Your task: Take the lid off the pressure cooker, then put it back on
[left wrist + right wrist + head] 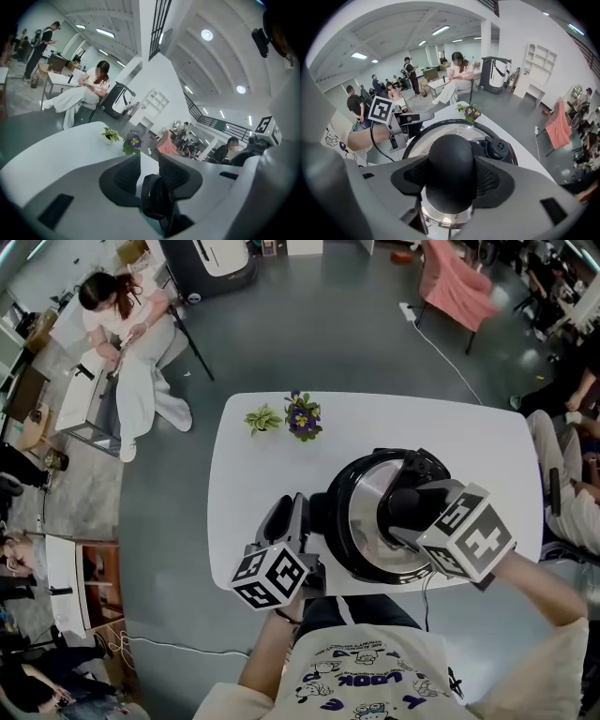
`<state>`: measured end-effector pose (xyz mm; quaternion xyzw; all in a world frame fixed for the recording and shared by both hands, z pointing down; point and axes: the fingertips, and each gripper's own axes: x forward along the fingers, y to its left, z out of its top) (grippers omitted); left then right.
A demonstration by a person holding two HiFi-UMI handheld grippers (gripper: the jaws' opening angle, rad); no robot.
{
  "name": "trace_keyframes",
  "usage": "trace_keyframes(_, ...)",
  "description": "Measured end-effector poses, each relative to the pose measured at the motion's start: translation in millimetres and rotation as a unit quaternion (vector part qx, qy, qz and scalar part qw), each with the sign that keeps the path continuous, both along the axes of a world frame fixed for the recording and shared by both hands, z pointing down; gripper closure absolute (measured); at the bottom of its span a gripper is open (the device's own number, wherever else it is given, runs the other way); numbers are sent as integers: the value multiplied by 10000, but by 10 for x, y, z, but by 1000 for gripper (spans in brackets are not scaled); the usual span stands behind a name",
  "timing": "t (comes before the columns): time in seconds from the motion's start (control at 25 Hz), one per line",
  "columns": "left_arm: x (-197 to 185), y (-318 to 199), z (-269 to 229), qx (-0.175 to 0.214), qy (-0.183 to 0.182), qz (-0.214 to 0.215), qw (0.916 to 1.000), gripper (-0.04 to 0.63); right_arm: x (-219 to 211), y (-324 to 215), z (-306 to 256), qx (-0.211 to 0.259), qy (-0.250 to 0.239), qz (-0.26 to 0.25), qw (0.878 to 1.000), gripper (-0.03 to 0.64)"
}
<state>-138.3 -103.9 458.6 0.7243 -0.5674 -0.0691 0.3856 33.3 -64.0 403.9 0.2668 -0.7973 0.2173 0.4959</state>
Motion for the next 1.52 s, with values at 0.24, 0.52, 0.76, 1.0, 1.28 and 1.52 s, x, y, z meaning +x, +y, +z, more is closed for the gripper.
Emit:
trace_keyframes(0.24,147,-77,-301,440,-491,207,9976,476,237,-40,-49,53,-159,426,9990,322)
trace_keyframes(0.52,492,-175,-573,911,-746,605,9912,494,694,-77,-40,143,-229,1069,9939,322)
trace_keyframes(0.76,897,-200,-757,1163,-853,979,9847,537,1177,-4,-41,150,-216,1644,9860,322)
trace_keyframes(1.0,1354,-214,-889,1403,-983,1392,9753,560,1684,102,-5,145,-197,2238,9743,322)
trace_keyframes(1.28,1777,-221,-1003,1614,-1226,1794,9627,581,2138,253,47,76,-172,2769,9607,322)
trace_keyframes(1.52,2052,-240,-977,1689,-1296,2026,9559,581,2425,355,142,-14,-304,3203,9468,322)
